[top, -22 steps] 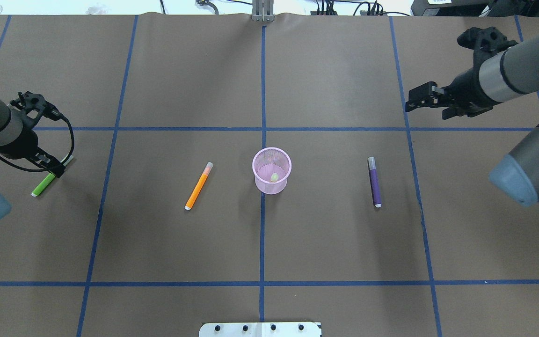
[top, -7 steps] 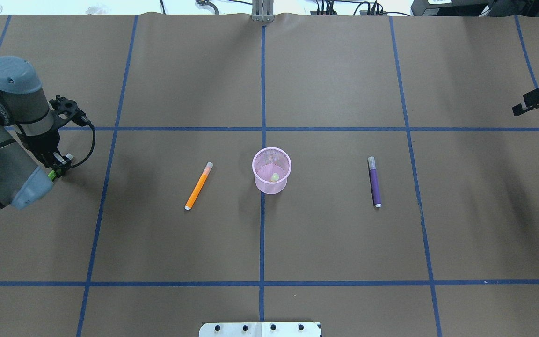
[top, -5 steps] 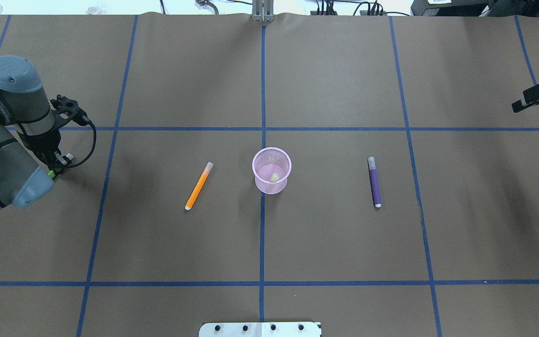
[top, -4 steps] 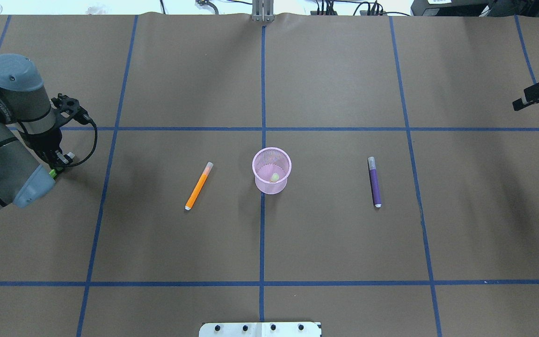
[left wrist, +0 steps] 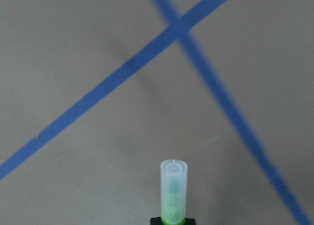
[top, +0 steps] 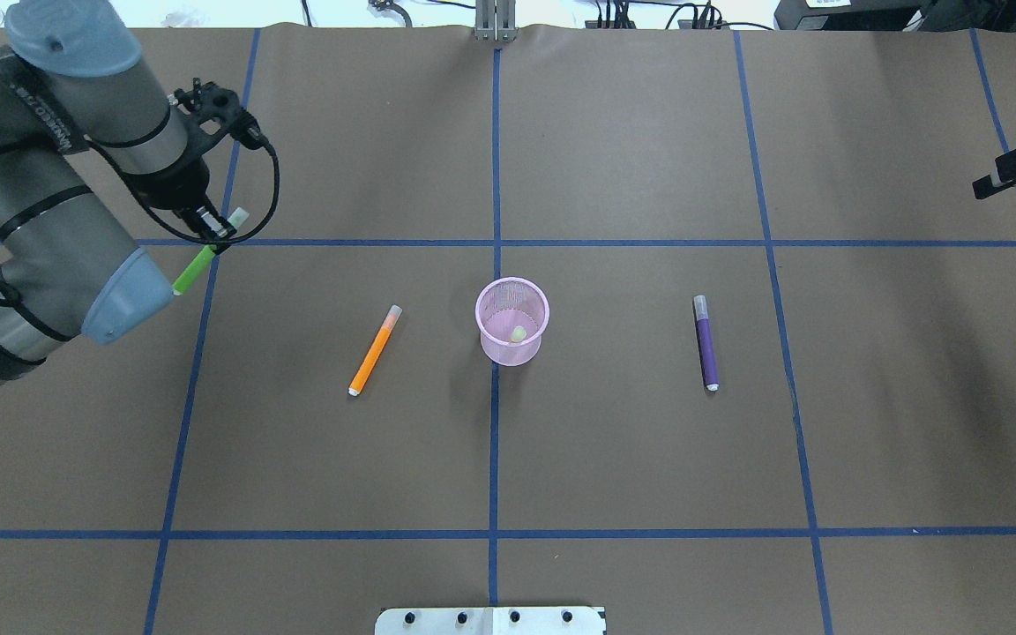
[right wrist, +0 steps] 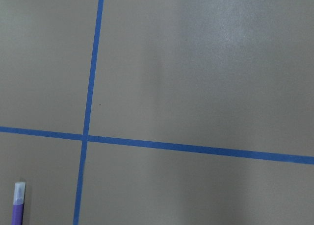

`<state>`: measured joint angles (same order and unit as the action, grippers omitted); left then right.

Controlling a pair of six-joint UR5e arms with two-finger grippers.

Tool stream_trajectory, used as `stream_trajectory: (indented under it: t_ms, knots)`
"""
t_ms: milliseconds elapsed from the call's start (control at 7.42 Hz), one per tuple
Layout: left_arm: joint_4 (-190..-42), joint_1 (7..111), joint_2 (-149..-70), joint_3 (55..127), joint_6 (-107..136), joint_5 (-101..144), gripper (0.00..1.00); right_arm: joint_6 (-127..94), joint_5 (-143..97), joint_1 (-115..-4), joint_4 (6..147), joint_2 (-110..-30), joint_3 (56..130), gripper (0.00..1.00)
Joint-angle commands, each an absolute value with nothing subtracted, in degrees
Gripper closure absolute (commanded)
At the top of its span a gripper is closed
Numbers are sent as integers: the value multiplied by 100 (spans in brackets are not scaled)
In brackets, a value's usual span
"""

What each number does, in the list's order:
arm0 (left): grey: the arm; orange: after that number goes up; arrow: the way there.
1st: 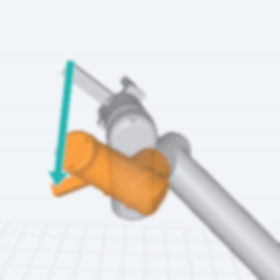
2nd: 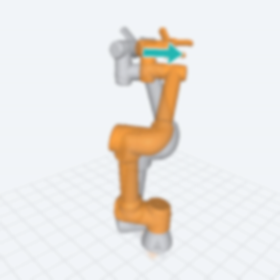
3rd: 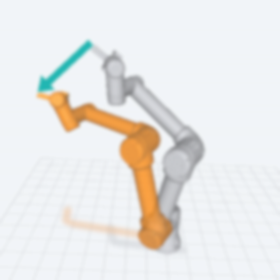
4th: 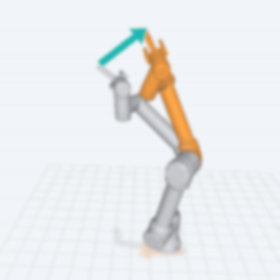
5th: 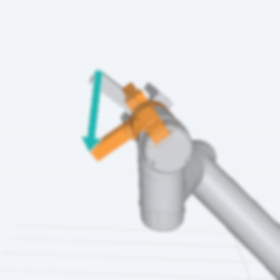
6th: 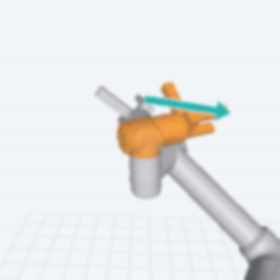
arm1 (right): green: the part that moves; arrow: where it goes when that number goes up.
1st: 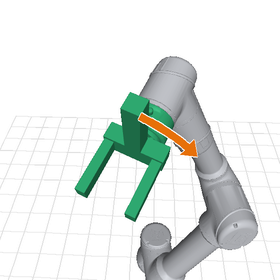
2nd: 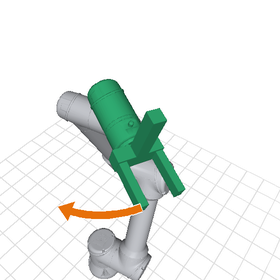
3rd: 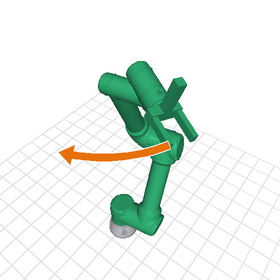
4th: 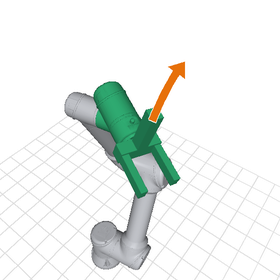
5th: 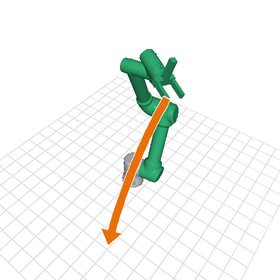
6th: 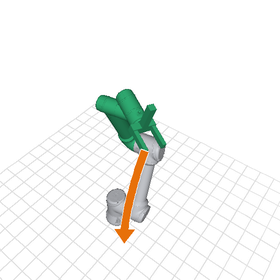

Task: Collect pens into pen holder
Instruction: 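Carry the green marker with the left gripper and drop it into the cup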

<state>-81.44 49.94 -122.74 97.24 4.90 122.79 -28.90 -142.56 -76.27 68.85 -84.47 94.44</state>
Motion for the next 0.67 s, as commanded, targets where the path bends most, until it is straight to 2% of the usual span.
stream_trajectory:
  t_ms: [0, 135, 269, 539]
  knots:
    - [-8156, 4546, -13364, 9791, 1033, 12113, 100, -2926, -14230, -7629, 6864, -8446, 9457, 1]
    - [-8165, 4109, -13794, 9843, 1263, 11328, 100, -2935, -14229, -7629, 6864, -8446, 9457, 1]
    - [-8304, 3669, -13912, 10105, 1492, 10424, 100, -2944, -14221, -7629, 6864, -8446, 9457, 1]
    - [-9093, 2991, -13896, 9907, 2073, 9382, 100, -2979, -14203, -7620, 6864, -8420, 9440, 1]
